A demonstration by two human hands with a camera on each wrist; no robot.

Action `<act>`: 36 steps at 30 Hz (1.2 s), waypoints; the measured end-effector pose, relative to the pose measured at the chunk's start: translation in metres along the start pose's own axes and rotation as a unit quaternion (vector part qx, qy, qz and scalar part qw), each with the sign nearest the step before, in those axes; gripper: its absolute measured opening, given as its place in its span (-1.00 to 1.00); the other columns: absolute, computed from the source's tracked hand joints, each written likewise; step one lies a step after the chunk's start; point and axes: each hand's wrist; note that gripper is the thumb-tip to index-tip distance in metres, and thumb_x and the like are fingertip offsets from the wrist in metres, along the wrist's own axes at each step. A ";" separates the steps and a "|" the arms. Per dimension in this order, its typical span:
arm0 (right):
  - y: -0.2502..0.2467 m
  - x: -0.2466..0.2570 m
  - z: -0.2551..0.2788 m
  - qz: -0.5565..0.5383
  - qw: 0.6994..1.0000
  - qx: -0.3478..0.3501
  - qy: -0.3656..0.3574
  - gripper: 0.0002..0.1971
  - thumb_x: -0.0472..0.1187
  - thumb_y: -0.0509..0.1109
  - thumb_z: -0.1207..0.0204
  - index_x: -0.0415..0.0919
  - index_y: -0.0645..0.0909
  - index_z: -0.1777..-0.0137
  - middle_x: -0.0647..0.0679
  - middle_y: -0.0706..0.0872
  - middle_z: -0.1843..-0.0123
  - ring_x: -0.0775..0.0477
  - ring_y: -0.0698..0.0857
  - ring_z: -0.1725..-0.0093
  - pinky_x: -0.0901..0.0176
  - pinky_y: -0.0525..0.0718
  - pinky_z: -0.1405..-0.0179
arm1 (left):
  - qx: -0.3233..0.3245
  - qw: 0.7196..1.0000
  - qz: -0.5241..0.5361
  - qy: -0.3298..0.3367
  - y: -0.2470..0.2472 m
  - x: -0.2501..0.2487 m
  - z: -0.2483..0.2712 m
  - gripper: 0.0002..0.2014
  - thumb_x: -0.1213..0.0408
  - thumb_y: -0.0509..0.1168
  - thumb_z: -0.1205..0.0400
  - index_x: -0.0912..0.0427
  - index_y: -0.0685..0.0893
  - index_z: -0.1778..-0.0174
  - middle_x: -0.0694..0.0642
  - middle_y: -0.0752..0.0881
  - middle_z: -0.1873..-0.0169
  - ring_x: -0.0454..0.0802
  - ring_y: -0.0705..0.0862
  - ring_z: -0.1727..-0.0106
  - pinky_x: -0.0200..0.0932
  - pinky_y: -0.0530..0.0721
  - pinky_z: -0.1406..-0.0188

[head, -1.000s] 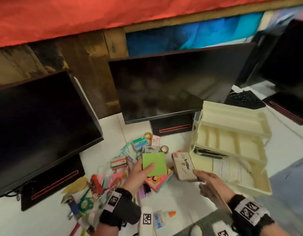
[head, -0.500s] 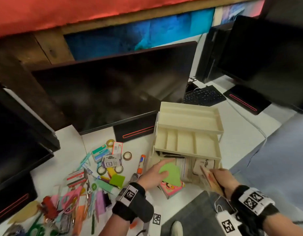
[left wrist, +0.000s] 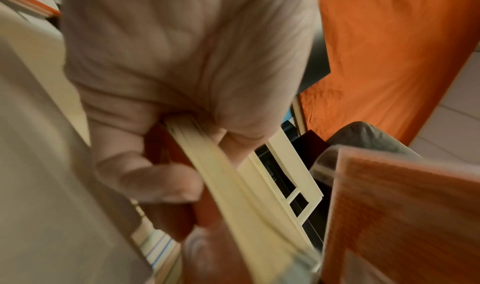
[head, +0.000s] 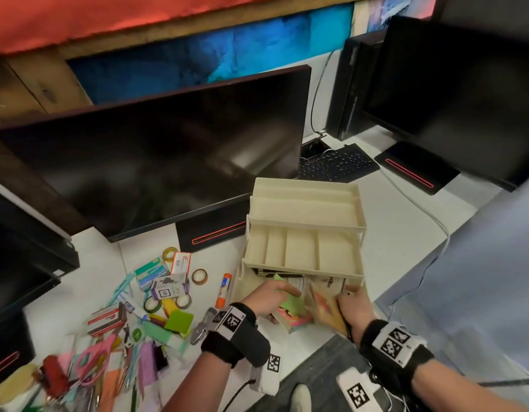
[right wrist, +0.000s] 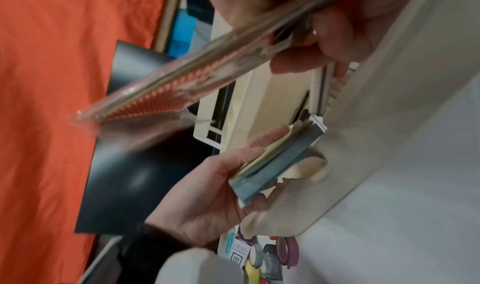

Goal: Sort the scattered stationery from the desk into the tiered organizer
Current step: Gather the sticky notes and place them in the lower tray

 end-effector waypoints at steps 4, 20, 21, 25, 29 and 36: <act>-0.015 0.002 0.013 0.036 0.998 0.056 -0.006 -0.71 -0.40 0.26 -0.60 -0.19 0.37 -0.27 -0.13 0.69 0.14 -0.04 0.71 0.30 0.20 0.62 0.44 | 0.016 0.993 0.101 -0.059 0.001 -0.007 -0.008 -0.64 0.45 -0.01 -0.69 0.09 0.65 -0.18 0.18 0.61 -0.04 0.00 0.64 0.22 -0.19 0.62 0.36; 0.025 0.044 -0.007 0.482 0.822 0.286 -0.104 -0.52 -0.42 0.06 -0.51 -0.03 0.71 -0.20 0.02 0.67 -0.29 -0.02 0.61 -0.28 0.23 0.54 -0.20 | -0.188 0.981 0.040 -0.034 0.003 0.017 -0.019 -0.67 0.45 -0.03 -0.73 0.07 0.61 -0.10 0.13 0.56 -0.34 -0.15 0.56 0.36 -0.46 0.41 0.63; 0.023 0.044 -0.007 0.493 0.815 0.285 -0.106 -0.54 -0.41 0.08 -0.52 -0.05 0.71 -0.20 0.02 0.67 -0.28 -0.01 0.61 -0.25 0.26 0.53 -0.16 | -0.189 0.981 0.040 -0.031 0.003 0.017 -0.019 -0.67 0.46 -0.03 -0.73 0.09 0.62 -0.12 0.12 0.54 -0.36 -0.11 0.57 0.36 -0.48 0.38 0.67; 0.006 0.046 -0.013 0.553 0.785 0.239 -0.143 -0.55 -0.37 0.06 -0.56 -0.06 0.67 -0.27 0.06 0.60 -0.38 -0.03 0.53 -0.40 0.21 0.44 -0.38 | -0.192 0.980 0.028 -0.032 0.004 0.017 -0.018 -0.66 0.46 -0.03 -0.73 0.10 0.62 -0.16 0.10 0.51 -0.41 -0.03 0.66 0.27 -0.51 0.33 0.69; -0.002 0.034 -0.022 0.505 0.820 0.199 -0.180 -0.71 -0.14 0.14 -0.67 -0.10 0.69 -0.16 -0.03 0.70 -0.20 -0.06 0.62 -0.23 0.16 0.51 -0.23 | -0.188 0.981 0.038 -0.032 0.004 0.017 -0.021 -0.66 0.46 -0.03 -0.73 0.09 0.62 -0.15 0.08 0.51 -0.39 0.10 0.72 0.16 -0.49 0.35 0.67; -0.009 0.028 -0.011 0.185 0.960 0.207 0.038 -0.55 0.07 0.43 -0.46 -0.37 0.64 -0.05 -0.17 0.76 0.23 -0.04 0.74 0.39 0.18 0.73 0.35 | -0.151 0.988 0.033 -0.019 0.001 0.018 -0.024 -0.60 0.52 -0.05 -0.69 0.13 0.67 -0.12 0.10 0.46 -0.48 -0.05 0.62 -0.16 -0.33 0.54 -0.03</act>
Point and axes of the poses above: each hand's wrist, its own z-axis away from the middle knuckle, its own y-axis out of the palm, x = y × z
